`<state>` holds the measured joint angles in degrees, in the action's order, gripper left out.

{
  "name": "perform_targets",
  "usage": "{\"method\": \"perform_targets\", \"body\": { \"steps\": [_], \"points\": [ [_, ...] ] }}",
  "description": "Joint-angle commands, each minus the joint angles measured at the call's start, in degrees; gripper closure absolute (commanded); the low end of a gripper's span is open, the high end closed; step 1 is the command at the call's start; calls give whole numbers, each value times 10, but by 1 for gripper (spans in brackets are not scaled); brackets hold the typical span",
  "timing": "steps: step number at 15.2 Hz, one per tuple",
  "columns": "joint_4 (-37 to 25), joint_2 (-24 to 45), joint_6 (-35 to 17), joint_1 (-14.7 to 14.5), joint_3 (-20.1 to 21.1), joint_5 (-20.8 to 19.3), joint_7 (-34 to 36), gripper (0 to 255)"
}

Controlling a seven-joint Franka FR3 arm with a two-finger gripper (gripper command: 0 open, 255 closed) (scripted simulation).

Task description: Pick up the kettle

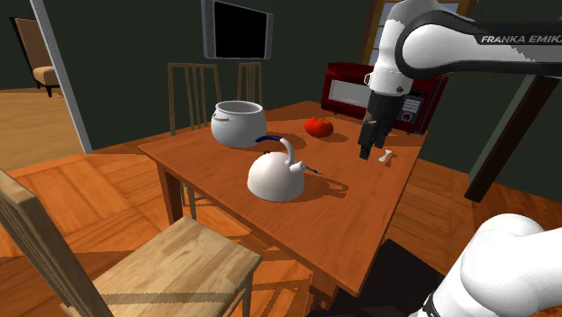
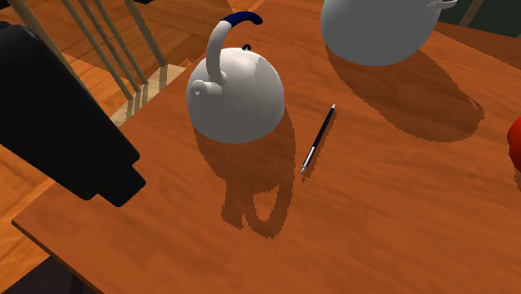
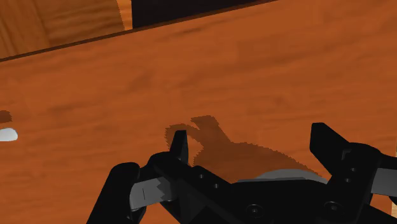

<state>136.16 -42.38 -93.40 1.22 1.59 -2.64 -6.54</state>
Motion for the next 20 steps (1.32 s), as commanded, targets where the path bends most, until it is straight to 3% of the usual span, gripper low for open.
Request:
{"method": "perform_targets", "body": {
  "steps": [1, 9, 17, 20],
  "points": [
    [0, 0, 0, 0, 0, 0, 0, 0],
    [-168, 222, 9, -16, 37, 22, 30, 0],
    [-387, 445, 68, -35, 66, 24, 61, 0],
    [-387, 460, 58, -37, 68, 23, 63, 0]
  ]
}}
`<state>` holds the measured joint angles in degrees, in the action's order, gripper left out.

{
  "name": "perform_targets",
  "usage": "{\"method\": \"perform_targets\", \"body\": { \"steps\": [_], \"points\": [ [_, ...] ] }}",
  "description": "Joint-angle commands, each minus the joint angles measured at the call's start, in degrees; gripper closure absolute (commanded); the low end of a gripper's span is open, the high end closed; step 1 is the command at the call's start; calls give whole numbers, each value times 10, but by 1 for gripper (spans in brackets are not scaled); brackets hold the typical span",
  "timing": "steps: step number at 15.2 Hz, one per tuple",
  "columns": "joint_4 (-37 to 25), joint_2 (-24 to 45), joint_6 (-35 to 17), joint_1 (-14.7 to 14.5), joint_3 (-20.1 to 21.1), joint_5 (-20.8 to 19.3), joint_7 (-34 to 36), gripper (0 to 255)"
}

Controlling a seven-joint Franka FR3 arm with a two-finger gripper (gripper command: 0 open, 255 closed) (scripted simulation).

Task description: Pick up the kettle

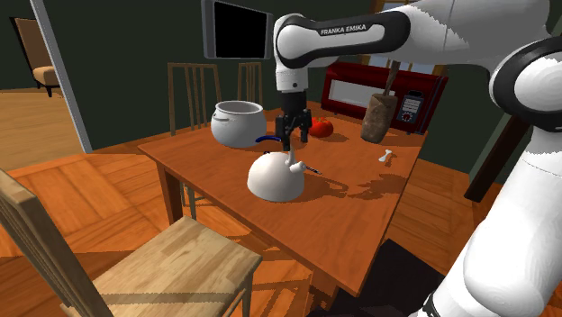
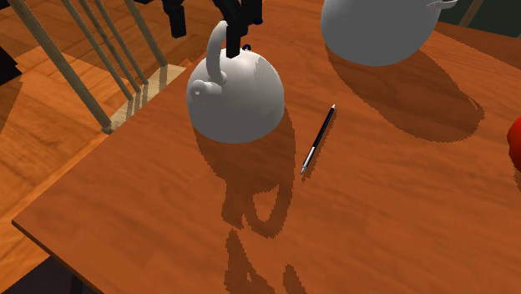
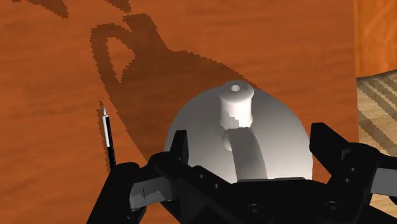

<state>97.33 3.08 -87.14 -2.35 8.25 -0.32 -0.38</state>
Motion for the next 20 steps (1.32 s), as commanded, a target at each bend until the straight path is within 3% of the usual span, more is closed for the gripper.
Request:
{"method": "perform_targets", "body": {
  "steps": [1, 7, 8, 17, 20],
  "points": [
    [8, 5, -12, -1, 1, 0, 2, 0],
    [43, 6, -47, -1, 1, 0, 2, 0],
    [42, 6, -47, -1, 1, 0, 2, 255],
    [42, 6, -47, -1, 1, 0, 2, 255],
    [21, 5, -24, -1, 1, 0, 2, 255]
  ]
}}
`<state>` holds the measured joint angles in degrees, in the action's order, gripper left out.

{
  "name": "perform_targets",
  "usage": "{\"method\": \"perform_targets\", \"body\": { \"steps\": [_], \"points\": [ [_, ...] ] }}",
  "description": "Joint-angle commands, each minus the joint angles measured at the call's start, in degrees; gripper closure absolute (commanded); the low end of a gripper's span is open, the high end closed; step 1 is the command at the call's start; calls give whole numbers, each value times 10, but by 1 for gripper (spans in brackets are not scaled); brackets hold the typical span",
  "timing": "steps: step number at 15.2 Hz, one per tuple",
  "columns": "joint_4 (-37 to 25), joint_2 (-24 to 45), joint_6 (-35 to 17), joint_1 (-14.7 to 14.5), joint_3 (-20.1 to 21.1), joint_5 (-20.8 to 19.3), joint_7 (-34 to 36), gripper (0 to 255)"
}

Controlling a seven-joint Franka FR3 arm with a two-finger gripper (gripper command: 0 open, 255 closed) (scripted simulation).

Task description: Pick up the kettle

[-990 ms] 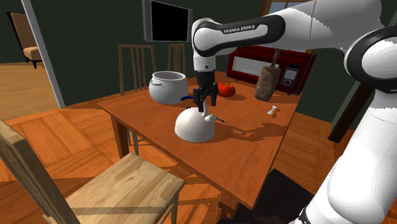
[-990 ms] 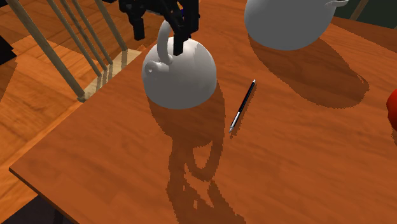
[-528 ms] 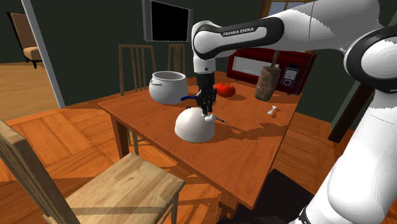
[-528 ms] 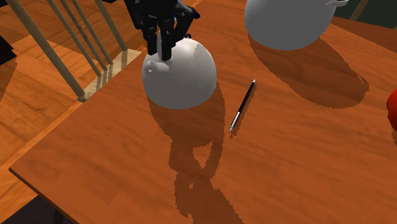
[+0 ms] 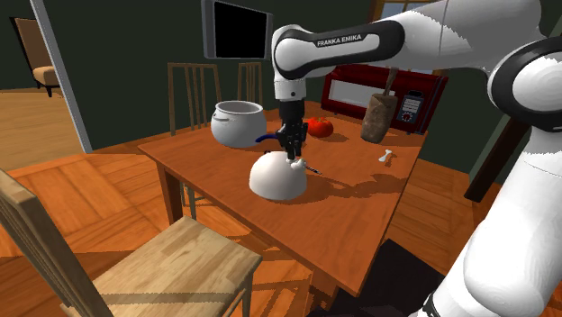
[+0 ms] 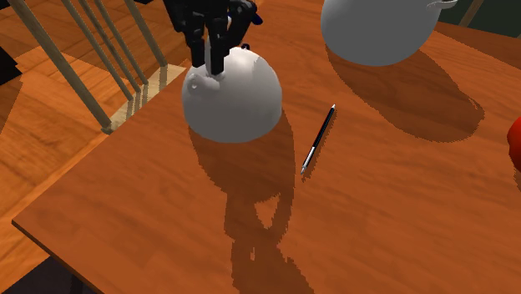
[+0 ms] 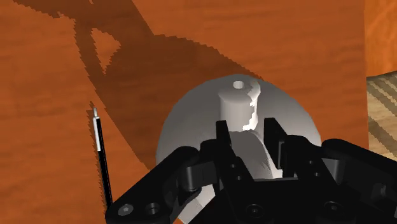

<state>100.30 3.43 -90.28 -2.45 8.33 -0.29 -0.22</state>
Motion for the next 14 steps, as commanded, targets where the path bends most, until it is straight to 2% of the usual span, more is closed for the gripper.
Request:
{"method": "perform_targets", "body": {
  "steps": [1, 12, 14],
  "points": [
    [-17, 1, 15, 0, 0, 0, 0, 255],
    [-112, 10, 102, -1, 1, -1, 1, 255],
    [-114, 10, 103, -1, 1, -1, 1, 255]
  ]
}}
